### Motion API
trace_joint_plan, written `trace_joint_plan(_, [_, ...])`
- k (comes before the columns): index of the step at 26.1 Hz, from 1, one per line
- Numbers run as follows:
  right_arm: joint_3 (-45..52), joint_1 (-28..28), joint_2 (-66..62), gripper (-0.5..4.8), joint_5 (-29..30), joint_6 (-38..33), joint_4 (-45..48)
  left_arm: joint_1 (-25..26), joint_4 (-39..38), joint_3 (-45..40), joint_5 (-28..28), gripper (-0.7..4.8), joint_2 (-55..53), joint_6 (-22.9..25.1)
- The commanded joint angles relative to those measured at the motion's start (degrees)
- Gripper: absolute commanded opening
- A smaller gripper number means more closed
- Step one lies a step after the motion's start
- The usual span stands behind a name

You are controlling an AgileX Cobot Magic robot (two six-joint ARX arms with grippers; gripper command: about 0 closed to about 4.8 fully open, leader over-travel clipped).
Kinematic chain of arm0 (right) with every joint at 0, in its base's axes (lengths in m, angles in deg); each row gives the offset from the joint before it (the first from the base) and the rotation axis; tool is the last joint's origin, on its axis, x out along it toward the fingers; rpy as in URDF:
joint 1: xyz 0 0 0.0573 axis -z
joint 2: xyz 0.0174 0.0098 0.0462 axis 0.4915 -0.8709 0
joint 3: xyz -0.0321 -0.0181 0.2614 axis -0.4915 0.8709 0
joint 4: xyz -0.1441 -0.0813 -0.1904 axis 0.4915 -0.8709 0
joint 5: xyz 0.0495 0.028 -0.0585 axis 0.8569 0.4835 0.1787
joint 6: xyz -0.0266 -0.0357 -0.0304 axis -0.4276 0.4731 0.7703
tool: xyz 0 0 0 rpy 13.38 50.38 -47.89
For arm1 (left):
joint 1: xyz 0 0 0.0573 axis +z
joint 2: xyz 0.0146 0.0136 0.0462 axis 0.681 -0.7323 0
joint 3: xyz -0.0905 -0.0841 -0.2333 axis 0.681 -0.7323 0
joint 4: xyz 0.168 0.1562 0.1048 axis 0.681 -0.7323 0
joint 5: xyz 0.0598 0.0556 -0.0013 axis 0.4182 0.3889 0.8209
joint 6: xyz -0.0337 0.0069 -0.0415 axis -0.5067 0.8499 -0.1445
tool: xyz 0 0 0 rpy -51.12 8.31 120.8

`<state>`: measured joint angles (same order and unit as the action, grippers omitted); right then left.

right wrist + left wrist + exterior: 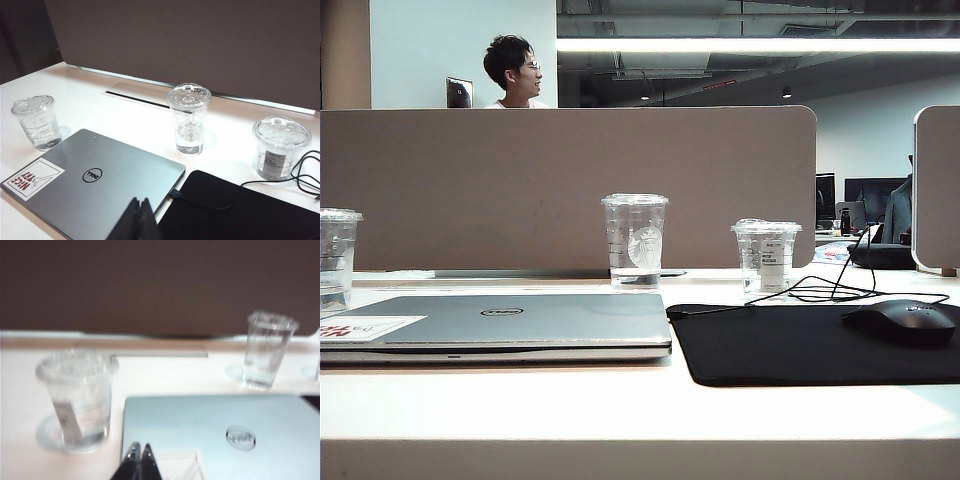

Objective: Pick up the coffee cup on the left and place it on the left side of the laptop.

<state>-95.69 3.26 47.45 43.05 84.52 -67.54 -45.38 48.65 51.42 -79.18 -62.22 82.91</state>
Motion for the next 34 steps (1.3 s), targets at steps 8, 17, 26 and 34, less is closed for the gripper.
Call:
trace_joint_plan(8, [-0.2,0.0,0.1,-0.01,0.0,0.0,1.0,0.0,-0.8,0.2,3.0,-0.06,0.0,0.2])
trace_joint_plan(17, [-0.2,0.0,0.1,-0.01,0.0,0.0,1.0,-0.1,-0.8,0.2,2.9,-0.06,0.0,0.2])
trace_joint_plan(26, [1.7,3.2,1.0,-0.01,-1.7,0.1,1.6,0.0,-0.8,0.2,2.9,-0.06,0.0,0.2])
trace_joint_plan(34, [15.2,17.6,14.8,-0.01,-7.6,0.0,7.4,-0.1,-0.8,0.2,2.5,-0.06,0.0,0.2])
